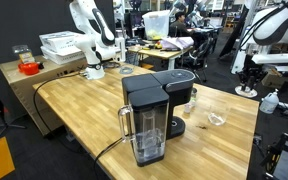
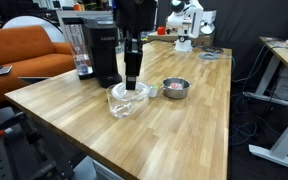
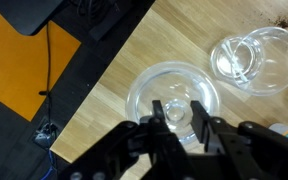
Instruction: Uncover the glass jar and put a coffee pod inside
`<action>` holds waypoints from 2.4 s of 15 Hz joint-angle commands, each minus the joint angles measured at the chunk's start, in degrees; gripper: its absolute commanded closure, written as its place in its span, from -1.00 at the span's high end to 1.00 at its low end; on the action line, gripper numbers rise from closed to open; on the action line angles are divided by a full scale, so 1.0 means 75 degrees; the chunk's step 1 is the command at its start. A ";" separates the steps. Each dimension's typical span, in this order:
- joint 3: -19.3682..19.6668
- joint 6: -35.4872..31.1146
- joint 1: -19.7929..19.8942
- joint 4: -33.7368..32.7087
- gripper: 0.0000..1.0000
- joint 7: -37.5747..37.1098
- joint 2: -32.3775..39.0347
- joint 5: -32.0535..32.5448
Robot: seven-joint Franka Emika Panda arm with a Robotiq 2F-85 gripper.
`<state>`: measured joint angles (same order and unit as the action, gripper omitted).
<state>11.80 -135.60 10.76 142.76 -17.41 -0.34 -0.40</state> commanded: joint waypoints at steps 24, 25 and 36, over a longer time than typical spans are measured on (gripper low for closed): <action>0.0016 0.0057 -0.0043 -0.1667 -0.84 0.0012 0.2360 -0.1012; 0.0010 0.0053 -0.0035 -0.1662 -0.84 0.0041 0.2329 -0.1030; 0.0009 0.0322 0.0132 -0.2672 -0.84 0.0110 0.3365 -0.1252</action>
<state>12.22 -135.24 10.99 125.75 -17.35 22.04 -8.21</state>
